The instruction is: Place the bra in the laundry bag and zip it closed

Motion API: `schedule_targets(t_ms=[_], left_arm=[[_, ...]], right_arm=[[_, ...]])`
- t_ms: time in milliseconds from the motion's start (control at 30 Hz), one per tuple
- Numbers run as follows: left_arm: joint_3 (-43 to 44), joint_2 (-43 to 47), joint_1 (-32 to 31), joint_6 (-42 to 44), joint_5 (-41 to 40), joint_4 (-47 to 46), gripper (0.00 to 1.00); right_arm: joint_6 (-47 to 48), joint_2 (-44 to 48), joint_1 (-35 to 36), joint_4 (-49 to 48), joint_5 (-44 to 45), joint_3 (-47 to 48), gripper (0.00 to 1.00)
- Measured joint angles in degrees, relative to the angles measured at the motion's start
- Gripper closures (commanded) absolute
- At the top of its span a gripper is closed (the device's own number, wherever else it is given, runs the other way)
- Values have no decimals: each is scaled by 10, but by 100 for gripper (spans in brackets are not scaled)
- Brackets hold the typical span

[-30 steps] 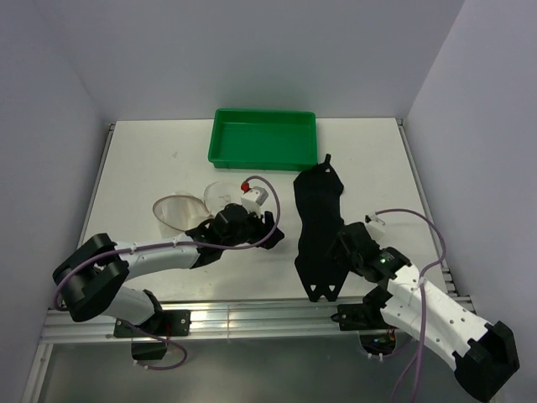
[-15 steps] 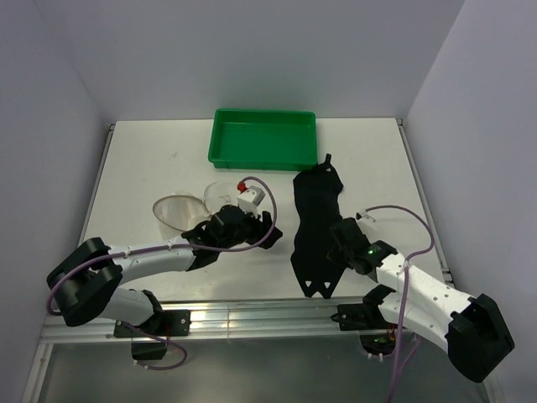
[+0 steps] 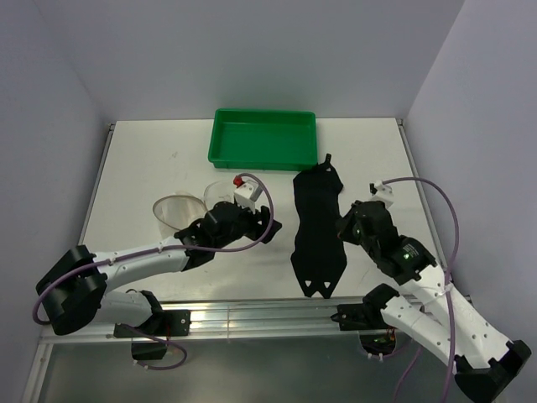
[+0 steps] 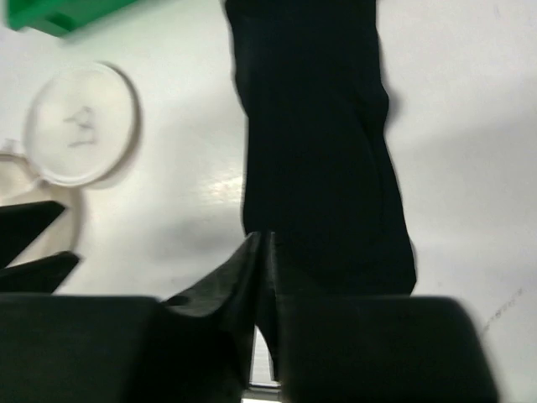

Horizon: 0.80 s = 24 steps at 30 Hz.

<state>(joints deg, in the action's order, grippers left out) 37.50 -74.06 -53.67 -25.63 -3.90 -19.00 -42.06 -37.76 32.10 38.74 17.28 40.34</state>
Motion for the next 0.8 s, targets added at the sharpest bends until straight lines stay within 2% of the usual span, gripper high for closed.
schedule_targets(t_ms=[33, 100, 133, 200, 233, 367, 400, 433, 500, 567, 800], left_arm=[[2, 0, 0, 1, 0, 0, 31], [2, 0, 0, 1, -1, 0, 31], [2, 0, 0, 0, -3, 1, 31], [2, 1, 0, 0, -4, 2, 31], [2, 2, 0, 0, -5, 3, 31], [1, 15, 0, 0, -6, 9, 31], [0, 19, 0, 1, -6, 9, 31], [-4, 24, -1, 1, -6, 9, 31], [-12, 36, -1, 4, -7, 9, 31], [-21, 45, -1, 7, -10, 10, 31], [-34, 57, -1, 10, -11, 11, 30]], right_arm=[[1, -6, 0, 4, 2, -4, 67], [-4, -23, 2, 13, 4, -18, 53], [-7, -29, 2, 18, 6, -27, 36], [-21, -41, 2, 19, 8, -51, 25], [-23, -41, 1, 19, 7, -61, 24], [-43, -69, -13, -10, 0, -105, 28], [-49, -83, -18, -28, -4, -119, 32], [-55, -98, -23, -44, -11, -134, 42], [-67, -134, -35, -71, -27, -162, 46], [-76, -163, -44, -87, -30, -183, 57], [-89, -207, -56, -153, -38, -177, 53]])
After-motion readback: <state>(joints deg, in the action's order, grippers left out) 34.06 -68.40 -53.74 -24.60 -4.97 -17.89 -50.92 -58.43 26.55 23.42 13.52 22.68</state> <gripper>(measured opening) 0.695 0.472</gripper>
